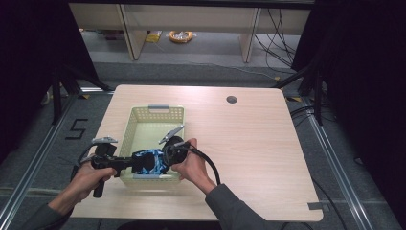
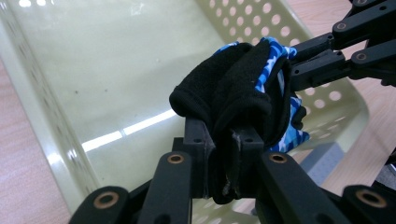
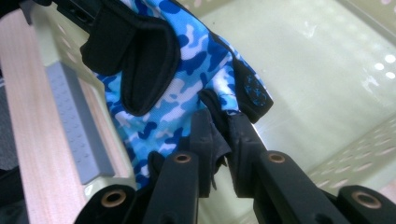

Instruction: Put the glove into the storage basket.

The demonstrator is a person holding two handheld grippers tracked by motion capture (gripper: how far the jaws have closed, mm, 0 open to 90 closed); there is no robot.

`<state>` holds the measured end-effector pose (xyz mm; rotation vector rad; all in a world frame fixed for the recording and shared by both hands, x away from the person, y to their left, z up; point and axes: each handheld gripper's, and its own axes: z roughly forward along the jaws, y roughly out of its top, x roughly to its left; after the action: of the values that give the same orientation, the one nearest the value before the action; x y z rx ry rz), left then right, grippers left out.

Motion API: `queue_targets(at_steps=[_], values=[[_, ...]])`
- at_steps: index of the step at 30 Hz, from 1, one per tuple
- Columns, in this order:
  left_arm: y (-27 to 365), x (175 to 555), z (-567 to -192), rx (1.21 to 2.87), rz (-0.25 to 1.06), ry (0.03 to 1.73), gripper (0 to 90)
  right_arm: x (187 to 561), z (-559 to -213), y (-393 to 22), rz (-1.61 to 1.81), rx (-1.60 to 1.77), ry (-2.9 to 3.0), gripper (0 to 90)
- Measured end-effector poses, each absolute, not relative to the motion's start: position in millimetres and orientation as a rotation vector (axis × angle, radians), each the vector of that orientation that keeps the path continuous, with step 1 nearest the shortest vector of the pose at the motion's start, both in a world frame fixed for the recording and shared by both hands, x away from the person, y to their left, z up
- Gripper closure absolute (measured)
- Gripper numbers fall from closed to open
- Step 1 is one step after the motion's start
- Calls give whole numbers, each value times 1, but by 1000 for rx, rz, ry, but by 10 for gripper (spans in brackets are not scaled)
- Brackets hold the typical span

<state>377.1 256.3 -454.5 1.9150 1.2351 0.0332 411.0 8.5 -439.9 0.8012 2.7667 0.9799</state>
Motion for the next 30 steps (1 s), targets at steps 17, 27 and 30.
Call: queue_targets(at_steps=[17, 27, 30], values=[[257, 383, -452, 2029, 69, 1229, 647, 413, -448, 18, 840, 775, 2796, 821], [265, 379, -441, 1970, 98, 1235, 591, 416, -453, 20, 802, 796, 2809, 806], [265, 377, -437, 2002, 115, 1209, 569, 416, -453, 20, 802, 799, 2811, 799]])
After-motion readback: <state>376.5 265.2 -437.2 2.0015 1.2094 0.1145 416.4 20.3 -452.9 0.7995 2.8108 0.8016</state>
